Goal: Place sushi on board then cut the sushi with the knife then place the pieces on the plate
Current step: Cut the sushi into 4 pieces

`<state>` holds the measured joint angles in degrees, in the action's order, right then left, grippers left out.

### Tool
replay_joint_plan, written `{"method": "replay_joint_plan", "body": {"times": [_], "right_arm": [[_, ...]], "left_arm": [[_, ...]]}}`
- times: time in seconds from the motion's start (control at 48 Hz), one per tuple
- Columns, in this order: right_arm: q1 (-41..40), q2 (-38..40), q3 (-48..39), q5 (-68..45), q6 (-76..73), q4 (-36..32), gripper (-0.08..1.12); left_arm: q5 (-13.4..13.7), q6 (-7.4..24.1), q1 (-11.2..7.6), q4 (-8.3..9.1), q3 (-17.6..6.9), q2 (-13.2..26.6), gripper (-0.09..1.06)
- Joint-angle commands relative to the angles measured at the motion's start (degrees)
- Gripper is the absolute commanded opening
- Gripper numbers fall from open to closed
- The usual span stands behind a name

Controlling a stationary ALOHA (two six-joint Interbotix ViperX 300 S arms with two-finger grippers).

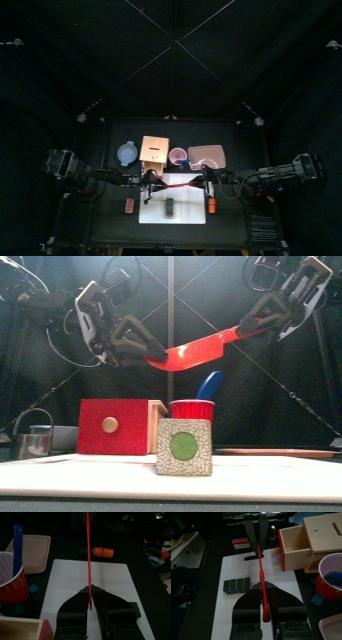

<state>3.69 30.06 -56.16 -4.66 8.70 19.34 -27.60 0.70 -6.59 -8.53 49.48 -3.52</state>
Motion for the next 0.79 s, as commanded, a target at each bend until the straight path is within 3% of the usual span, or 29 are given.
{"method": "replay_joint_plan", "body": {"times": [0.021,0.146,0.396,0.792], "right_arm": [[0.7,-0.1,1.8,-0.1,-0.4,1.1,0.37],[1.8,-2.0,2.8,3.3,-0.4,2.8,0.37],[1.9,-5.9,3.3,10.9,-0.4,7.6,0.37],[4.8,-12.9,5.7,11.6,-0.2,9.8,0.35]], "left_arm": [[1.4,-0.1,-0.09,0.35,-0.8,-1.1,0.38],[4.5,0.0,-0.09,0.44,-0.8,-1.7,0.38],[6.9,-0.1,-0.18,0.53,-0.4,-2.5,0.38],[8.3,-0.2,-6.15,0.35,0.5,-0.9,0.36]]}}
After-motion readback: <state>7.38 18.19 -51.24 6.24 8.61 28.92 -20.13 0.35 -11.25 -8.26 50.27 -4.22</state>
